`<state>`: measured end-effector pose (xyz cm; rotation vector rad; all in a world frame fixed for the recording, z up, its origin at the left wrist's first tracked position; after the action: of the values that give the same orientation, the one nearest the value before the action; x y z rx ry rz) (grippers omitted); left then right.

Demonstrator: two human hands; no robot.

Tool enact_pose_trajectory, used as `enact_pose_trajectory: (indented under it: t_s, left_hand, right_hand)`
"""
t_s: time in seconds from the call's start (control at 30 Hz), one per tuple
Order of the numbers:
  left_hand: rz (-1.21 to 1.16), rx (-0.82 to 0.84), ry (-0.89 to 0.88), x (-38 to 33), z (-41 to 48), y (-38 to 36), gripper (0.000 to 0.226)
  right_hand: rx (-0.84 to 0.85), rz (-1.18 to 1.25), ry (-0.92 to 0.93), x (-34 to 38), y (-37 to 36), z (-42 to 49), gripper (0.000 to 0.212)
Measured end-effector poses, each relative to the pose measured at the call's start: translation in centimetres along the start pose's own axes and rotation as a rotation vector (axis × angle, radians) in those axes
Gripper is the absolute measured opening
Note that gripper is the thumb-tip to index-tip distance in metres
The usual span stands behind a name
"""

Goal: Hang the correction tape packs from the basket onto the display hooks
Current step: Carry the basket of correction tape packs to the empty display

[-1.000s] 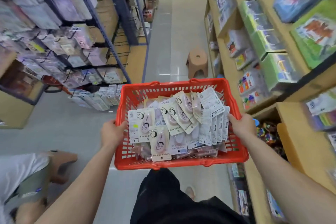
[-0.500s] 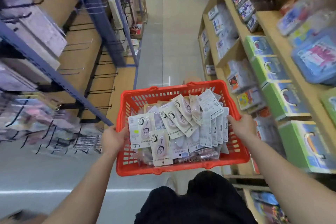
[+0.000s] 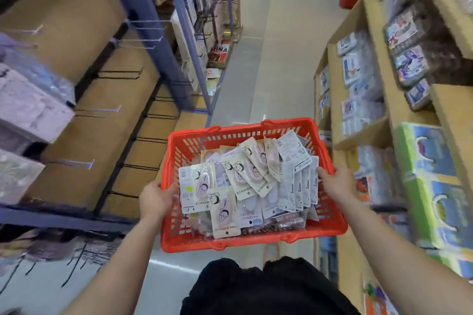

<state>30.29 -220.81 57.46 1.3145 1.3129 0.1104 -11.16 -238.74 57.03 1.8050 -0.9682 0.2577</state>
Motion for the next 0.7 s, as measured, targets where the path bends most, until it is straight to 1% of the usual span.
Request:
enact_pose_trajectory:
  t_s: [0.13,0.3,0.37,0.5,0.6,0.7]
  left_hand:
    - [-0.037,-0.029,0.053,-4.1,4.2,-1.2,0.02]
    - [-0.096,-0.092,0.155,-6.4,10.3,-1.7,0.019]
    - [-0.108,-0.096,0.189,-6.6,13.4,-2.0,0.02]
    - [-0.208,-0.113,0.25,-6.4,19.0,-2.5,0.019]
    - [-0.254,-0.101,0.289,-6.6,21.5,-2.9,0.02]
    - [-0.325,-0.118,0.352,-6.9,22.8,-3.2,0.021]
  right_hand:
    - [0.058,-0.037,0.029,6.7,-0.7,8.1,0.032]
    - [0.106,-0.107,0.107,15.5,-3.4,14.8,0.034]
    - [0.107,-0.141,0.147,19.2,-4.8,16.8,0.033]
    - [0.118,-0.217,0.199,25.7,-7.5,20.1,0.032]
    - [0.147,-0.226,0.243,31.1,-8.7,21.3,0.027]
    - [0.163,-0.302,0.309,35.6,-10.0,22.7,0.019]
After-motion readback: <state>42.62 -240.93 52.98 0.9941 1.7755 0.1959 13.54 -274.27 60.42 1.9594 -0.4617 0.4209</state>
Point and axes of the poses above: each hand's wrist, its own z-axis towards the middle knuckle, its own y-axis out of the back of the hand, x = y × z, the point moved 2 cm from there along z, towards the middle knuckle, and after that the axes turned 7 degrees about -y, right-handed, at the moved point
